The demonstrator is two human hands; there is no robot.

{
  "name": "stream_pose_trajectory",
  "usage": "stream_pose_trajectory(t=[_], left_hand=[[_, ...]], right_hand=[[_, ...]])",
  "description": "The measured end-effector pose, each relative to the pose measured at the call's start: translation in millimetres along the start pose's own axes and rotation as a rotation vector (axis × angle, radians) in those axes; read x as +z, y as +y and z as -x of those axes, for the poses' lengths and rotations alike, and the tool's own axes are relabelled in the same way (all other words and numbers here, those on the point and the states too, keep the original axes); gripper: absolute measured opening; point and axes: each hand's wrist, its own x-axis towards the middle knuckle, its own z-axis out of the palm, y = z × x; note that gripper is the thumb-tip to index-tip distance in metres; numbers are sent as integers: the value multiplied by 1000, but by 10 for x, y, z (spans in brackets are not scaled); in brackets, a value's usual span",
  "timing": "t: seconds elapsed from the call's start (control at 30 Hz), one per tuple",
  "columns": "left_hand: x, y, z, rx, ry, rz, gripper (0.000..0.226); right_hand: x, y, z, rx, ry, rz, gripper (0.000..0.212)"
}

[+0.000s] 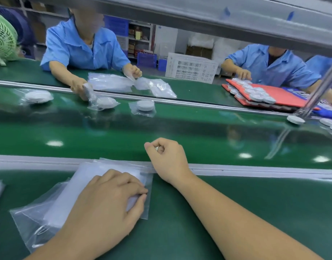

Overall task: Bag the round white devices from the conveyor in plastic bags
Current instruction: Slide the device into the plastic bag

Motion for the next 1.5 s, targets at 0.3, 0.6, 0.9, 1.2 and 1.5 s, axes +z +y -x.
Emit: stream_pose_trajectory(t=[0.3,0.6,0.9,1.2,1.5], left_hand=[[22,-38,7,-41,-8,26,35],[4,-43,10,-76,-77,34,44],[-91,15,7,-54,25,89,40],[-156,57,28,35,402,489,49],[-120,186,64,164,275,406,49]], right_hand=[[-24,4,1,55,47,-118,31],[-30,7,-12,51,92,-155,31],[-17,35,-29,20,54,-155,28],[5,52,-39,26,23,-141,27],[3,43,-34,21,19,-150,27]])
